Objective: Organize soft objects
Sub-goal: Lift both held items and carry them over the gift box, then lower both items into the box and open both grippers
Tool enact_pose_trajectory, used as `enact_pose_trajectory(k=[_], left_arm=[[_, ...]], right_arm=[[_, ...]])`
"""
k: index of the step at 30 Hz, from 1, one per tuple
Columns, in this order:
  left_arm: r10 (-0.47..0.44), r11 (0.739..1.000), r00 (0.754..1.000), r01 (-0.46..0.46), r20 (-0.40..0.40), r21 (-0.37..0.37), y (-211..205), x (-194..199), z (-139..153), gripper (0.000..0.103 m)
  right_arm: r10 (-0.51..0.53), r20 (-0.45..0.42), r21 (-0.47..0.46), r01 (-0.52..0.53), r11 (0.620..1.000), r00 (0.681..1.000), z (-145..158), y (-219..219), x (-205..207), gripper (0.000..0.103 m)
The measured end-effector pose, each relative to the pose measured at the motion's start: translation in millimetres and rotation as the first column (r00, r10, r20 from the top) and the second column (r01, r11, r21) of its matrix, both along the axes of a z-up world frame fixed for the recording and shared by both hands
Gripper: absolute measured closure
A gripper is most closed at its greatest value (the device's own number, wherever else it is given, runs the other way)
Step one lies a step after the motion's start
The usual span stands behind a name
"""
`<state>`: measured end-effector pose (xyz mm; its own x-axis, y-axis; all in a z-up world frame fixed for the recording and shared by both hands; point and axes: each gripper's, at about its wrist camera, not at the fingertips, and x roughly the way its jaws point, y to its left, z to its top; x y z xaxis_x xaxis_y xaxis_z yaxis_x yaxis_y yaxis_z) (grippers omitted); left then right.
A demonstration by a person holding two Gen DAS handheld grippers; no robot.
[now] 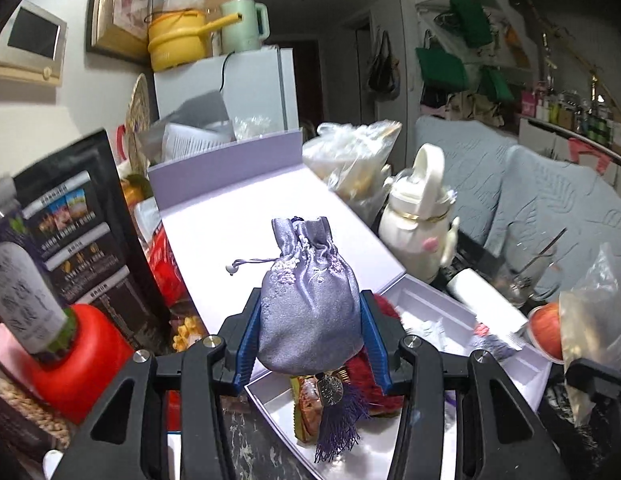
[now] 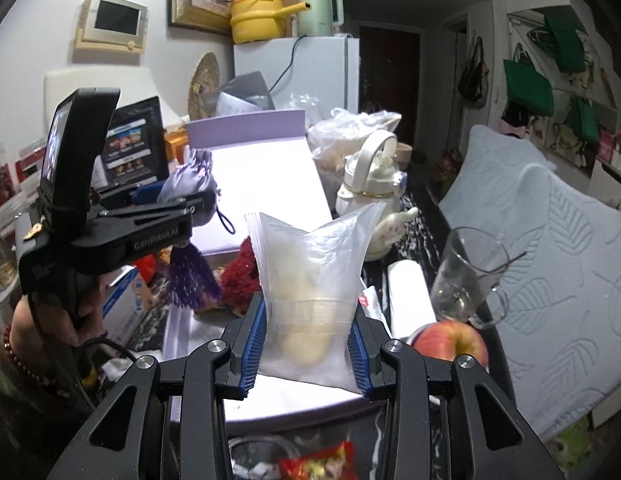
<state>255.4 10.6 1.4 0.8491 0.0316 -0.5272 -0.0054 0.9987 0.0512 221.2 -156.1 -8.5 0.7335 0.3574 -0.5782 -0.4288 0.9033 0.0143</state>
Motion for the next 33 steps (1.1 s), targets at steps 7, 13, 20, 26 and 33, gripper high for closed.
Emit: enact_pose_trajectory(k=[7, 13, 20, 26, 33], left_arm=[[0.004, 1.0, 0.998, -0.004, -0.058, 0.008, 4.6, 20.8, -24.6, 0.057], [-0.009, 1.0, 0.994, 0.01, -0.11, 0.012, 4.4, 31.4, -39.3, 0.057], [-0.014, 1.0, 0.984, 0.013, -0.178, -0.004, 5.3, 41.3, -55.7, 0.057], [-0.016, 1.0, 0.978, 0.014, -0.209, -0.011, 5.6, 47.0, -63.3, 0.057], [-0.001, 1.0, 0.974, 0.001, -0.226, -0.002, 6.0, 53.1, -71.0, 0.057]], right_arm=[[0.004, -0.016, -0.003, -0.004, 1.0, 1.0, -11.1, 7.3, 28.4, 0.066], [0.01, -0.009, -0.004, -0.01, 1.0, 1.0, -13.2, 12.4, 44.9, 0.066], [0.032, 0.006, -0.012, -0.031, 0.999, 0.999, -11.6, 21.8, 65.9, 0.066], [0.053, 0.005, -0.008, -0.053, 0.999, 0.999, -14.2, 29.7, 82.6, 0.066], [0.075, -0.032, -0.024, -0.076, 0.997, 0.997, -27.8, 38.1, 103.2, 0.066]])
